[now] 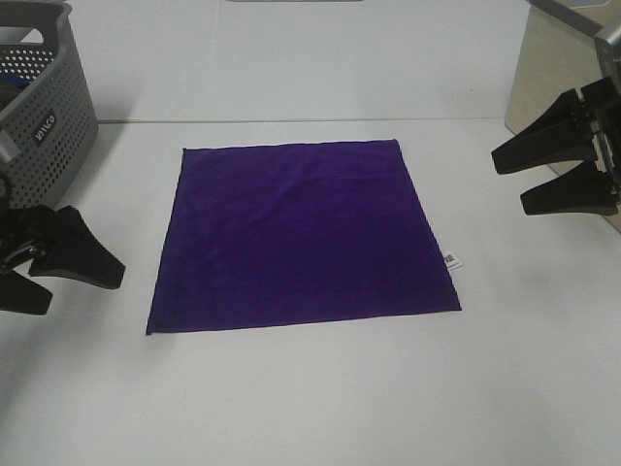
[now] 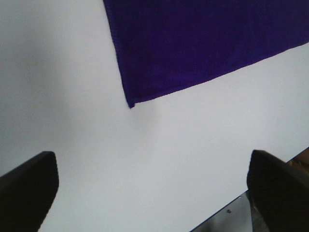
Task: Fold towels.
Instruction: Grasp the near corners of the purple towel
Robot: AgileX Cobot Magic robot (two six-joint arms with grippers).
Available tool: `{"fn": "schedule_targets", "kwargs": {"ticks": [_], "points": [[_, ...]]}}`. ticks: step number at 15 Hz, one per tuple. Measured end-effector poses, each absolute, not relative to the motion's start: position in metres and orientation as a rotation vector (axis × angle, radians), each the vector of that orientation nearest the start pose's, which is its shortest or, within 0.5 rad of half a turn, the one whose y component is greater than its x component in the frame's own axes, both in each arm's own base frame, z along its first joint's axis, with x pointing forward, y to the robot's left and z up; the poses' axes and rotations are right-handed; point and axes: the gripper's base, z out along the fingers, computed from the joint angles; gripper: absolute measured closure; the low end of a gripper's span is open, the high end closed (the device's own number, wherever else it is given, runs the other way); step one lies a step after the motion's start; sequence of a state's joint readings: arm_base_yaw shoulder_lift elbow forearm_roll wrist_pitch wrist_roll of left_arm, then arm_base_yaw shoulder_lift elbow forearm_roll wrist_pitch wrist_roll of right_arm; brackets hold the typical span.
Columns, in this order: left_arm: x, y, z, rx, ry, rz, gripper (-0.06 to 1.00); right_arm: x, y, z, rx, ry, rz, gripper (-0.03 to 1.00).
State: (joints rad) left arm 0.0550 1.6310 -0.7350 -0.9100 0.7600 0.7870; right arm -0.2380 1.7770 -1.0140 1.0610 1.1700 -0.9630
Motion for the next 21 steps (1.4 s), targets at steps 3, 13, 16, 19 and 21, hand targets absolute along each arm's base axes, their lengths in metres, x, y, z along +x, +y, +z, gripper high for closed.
{"fn": "schedule_targets", "kwargs": {"ticks": [3,13,16,19,21], "points": [[0.277,-0.038,0.142,0.056,2.766,-0.887,-0.04,0.322,0.012,0.177,-0.219,2.673,1.072,0.09],[0.281,-0.036,0.131,0.036,2.782,-0.848,-0.04,0.325,0.053,0.151,-0.246,2.855,0.890,0.09],[0.283,-0.036,0.131,0.037,2.778,-0.847,-0.04,0.332,0.048,0.148,-0.141,2.841,0.781,0.09],[0.302,-0.035,0.127,0.040,2.769,-0.844,-0.04,0.345,0.046,0.135,-0.173,2.870,0.758,0.09],[0.313,-0.035,0.121,0.042,2.771,-0.854,-0.04,0.357,0.047,0.122,-0.198,2.906,0.784,0.09]]}}
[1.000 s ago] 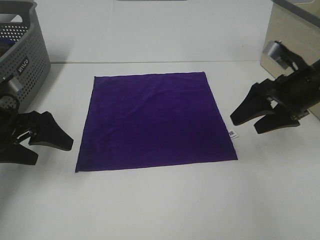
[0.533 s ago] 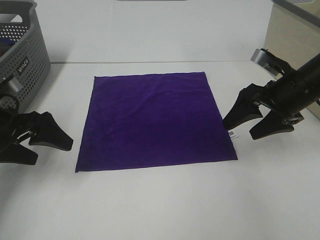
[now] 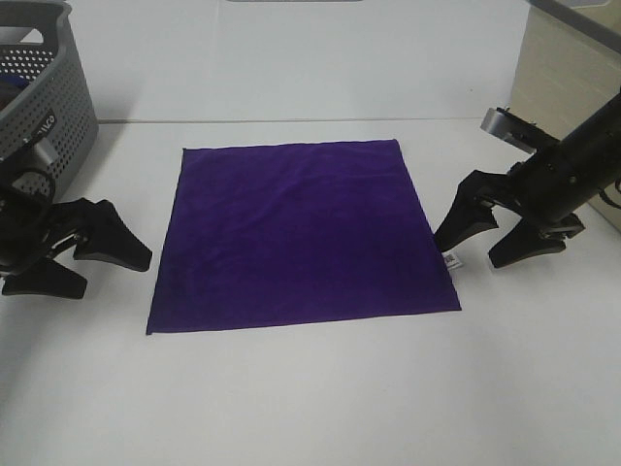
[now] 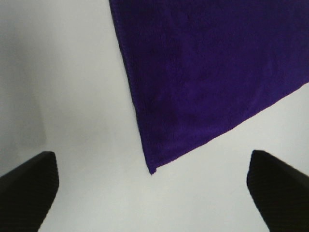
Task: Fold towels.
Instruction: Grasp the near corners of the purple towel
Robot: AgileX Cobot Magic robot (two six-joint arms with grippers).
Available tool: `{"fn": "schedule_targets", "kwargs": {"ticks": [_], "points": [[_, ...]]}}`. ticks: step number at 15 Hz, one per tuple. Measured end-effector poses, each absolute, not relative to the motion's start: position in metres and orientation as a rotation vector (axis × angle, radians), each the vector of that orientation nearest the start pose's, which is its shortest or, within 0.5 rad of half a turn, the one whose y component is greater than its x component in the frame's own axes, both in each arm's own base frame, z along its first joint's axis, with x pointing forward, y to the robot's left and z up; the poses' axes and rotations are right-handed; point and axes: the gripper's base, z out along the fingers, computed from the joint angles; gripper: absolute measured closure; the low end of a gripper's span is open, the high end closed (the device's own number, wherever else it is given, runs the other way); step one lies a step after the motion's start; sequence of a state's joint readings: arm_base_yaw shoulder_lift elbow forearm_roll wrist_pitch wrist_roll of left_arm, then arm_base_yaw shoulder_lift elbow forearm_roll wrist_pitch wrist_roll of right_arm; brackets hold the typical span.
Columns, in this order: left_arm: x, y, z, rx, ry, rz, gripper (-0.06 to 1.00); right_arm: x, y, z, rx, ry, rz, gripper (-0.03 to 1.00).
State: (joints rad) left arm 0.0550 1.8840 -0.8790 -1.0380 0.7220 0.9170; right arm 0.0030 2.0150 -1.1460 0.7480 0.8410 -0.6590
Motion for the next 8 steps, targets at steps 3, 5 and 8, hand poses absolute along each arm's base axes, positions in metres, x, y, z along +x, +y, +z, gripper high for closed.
{"fn": "schedule_targets", "kwargs": {"ticks": [3,5,8], "points": [[0.320,-0.035,0.100,0.007,2.820,-0.897,-0.03,0.370,0.046,0.104,-0.196,2.981,0.788,0.09],[0.322,-0.037,0.095,-0.034,2.822,-0.946,-0.03,0.372,0.047,0.098,-0.166,3.002,0.817,0.10],[0.322,-0.043,0.090,-0.052,2.828,-1.000,-0.02,0.374,0.050,0.092,-0.110,3.010,0.895,0.11]]}}
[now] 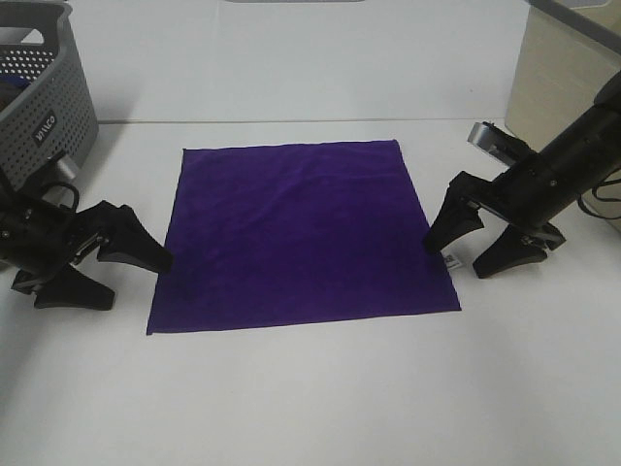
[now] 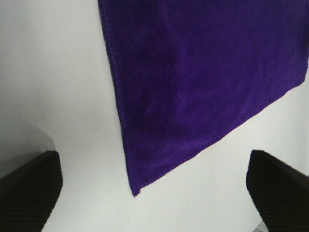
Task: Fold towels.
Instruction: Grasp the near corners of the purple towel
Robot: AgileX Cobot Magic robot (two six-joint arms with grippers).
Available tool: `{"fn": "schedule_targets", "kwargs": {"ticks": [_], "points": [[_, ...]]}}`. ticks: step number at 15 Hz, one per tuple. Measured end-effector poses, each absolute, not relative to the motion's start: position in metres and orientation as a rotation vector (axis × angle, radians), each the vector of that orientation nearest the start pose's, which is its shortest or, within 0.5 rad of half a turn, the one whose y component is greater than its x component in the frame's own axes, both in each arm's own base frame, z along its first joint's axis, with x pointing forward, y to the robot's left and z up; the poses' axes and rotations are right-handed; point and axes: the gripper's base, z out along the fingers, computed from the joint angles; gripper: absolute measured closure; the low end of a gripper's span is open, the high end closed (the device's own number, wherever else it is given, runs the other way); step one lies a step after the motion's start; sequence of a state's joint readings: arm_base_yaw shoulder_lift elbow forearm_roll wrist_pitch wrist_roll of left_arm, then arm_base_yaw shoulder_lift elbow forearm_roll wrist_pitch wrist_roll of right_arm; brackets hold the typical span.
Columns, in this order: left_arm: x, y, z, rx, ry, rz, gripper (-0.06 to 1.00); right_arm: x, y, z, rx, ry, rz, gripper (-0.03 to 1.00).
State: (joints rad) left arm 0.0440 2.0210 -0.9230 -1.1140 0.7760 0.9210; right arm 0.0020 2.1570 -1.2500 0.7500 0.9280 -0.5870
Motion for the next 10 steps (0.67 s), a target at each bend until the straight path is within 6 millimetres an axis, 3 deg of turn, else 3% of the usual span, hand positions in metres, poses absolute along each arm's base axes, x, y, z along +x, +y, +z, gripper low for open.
{"fn": "schedule_targets", "kwargs": {"ticks": [3,5,7,10], "points": [[0.321,-0.052,0.090,-0.010,2.847,-0.993,-0.01,0.373,0.051,0.091,-0.105,3.014,0.903,0.11],[0.322,-0.056,0.089,-0.034,2.878,-0.937,0.05,0.373,0.051,0.091,-0.096,3.020,0.903,0.12],[0.326,-0.067,0.088,0.004,2.927,-0.843,0.18,0.371,0.063,0.090,-0.111,3.039,0.898,0.15],[0.348,-0.097,0.085,0.029,2.998,-0.845,0.21,0.371,0.091,0.079,-0.180,3.085,0.931,0.19]]}}
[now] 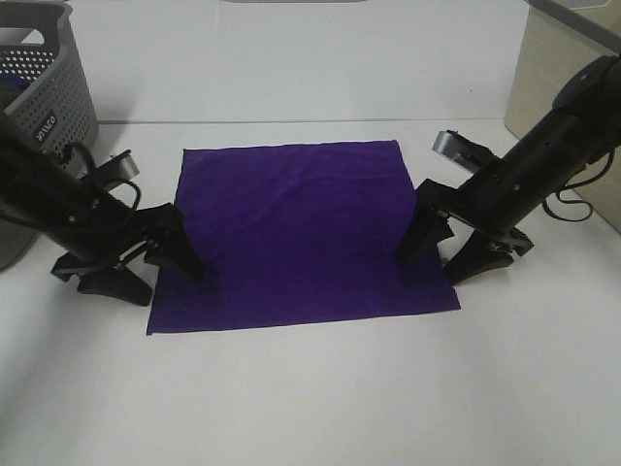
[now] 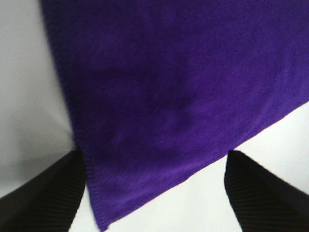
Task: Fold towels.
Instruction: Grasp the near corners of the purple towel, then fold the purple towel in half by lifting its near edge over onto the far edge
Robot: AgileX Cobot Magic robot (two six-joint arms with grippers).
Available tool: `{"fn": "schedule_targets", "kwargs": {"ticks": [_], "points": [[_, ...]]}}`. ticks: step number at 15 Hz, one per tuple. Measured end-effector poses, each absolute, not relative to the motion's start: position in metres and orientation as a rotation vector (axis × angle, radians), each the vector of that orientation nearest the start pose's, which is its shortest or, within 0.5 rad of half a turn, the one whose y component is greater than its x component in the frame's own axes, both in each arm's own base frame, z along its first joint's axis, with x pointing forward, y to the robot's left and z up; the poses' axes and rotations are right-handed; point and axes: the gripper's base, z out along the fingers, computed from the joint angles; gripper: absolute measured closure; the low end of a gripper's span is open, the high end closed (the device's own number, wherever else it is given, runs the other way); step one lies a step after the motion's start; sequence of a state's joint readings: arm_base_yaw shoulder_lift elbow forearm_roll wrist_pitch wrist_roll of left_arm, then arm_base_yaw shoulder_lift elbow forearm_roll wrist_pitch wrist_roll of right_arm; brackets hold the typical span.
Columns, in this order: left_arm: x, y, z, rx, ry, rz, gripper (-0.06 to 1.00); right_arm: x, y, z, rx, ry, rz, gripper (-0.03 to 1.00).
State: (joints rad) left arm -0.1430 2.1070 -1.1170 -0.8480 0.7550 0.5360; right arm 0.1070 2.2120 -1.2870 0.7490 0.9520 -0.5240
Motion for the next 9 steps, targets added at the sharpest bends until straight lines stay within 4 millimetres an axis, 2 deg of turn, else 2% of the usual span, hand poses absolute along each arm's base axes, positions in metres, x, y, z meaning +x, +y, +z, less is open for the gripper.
{"fn": "schedule_targets", "kwargs": {"ticks": [2,3,4,5,6,7,8,9], "points": [[0.362,-0.129,0.082,0.104,3.052,-0.917,0.21,0.376,0.106,0.076,-0.215,3.106,0.984,0.22],[0.369,-0.144,0.081,0.141,3.061,-0.938,0.21,0.378,0.113,0.074,-0.244,3.118,1.002,0.27],[0.372,-0.157,0.079,0.168,3.079,-0.929,0.26,0.379,0.118,0.072,-0.300,3.126,0.978,0.38],[0.374,-0.164,0.078,0.184,3.093,-0.896,0.36,0.380,0.119,0.071,-0.334,3.135,0.947,0.54],[0.376,-0.165,0.077,0.207,3.098,-0.856,0.55,0.380,0.118,0.068,-0.324,3.151,0.931,0.69],[0.378,-0.164,0.075,0.230,3.099,-0.831,0.77,0.380,0.117,0.067,-0.334,3.159,0.910,0.76],[0.378,-0.164,0.075,0.242,3.099,-0.819,0.83,0.380,0.117,0.067,-0.338,3.159,0.903,0.89],[0.380,-0.164,0.074,0.250,3.099,-0.813,0.92,0.380,0.117,0.067,-0.335,3.160,0.903,0.94]]}}
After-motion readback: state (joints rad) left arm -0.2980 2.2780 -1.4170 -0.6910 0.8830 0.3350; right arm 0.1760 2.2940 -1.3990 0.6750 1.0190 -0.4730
